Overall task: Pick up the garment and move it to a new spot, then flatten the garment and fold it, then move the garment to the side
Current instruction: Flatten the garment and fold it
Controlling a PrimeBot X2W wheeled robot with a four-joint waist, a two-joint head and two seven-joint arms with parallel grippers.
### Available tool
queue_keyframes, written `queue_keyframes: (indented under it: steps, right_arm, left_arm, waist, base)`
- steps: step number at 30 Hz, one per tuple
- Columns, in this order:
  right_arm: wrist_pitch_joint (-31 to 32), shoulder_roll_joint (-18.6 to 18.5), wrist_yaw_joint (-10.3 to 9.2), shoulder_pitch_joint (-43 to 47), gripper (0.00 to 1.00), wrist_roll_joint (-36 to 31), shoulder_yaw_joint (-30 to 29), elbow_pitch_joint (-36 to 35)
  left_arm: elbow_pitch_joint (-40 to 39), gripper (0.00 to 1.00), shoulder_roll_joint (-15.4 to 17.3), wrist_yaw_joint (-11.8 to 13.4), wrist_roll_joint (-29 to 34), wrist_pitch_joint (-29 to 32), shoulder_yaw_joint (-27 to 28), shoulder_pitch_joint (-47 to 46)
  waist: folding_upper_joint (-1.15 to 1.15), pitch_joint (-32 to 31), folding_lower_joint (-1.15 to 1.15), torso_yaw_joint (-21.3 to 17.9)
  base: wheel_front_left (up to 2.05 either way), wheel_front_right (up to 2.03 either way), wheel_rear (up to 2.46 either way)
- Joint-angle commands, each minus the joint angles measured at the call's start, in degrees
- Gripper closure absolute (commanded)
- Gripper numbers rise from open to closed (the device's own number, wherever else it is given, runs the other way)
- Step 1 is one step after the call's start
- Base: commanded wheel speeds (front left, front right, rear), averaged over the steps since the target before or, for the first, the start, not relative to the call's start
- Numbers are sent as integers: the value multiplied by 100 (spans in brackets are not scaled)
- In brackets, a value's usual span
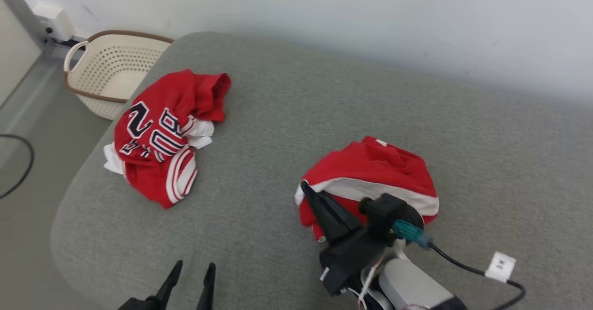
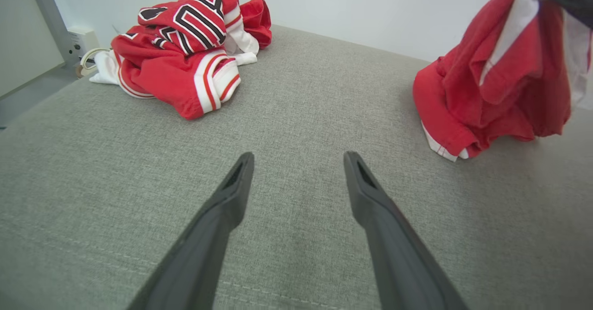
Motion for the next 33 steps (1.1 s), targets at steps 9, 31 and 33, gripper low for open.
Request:
queue_keyframes:
  steps: [9, 31, 33]
  right_arm:
    - [-2, 29, 0, -1031, 100, 170, 179, 322]
    - [-11, -329, -1, -700, 0, 1396, 1628, 2111]
    - [-13, -421, -1, -583, 0, 1360, 1483, 1918]
  left_arm:
    - [46, 0, 1, 68, -224, -28, -578, -224]
    - [62, 0, 3, 120, -145, -28, -433, -186]
    - [58, 0, 3, 120, -124, -28, -405, -165]
  waist:
    - [0, 208, 0, 841]
    - [0, -4, 0, 75]
    - [0, -31, 0, -50]
  base:
    - [0, 0, 0]
    - [0, 0, 0]
    - [0, 0, 0]
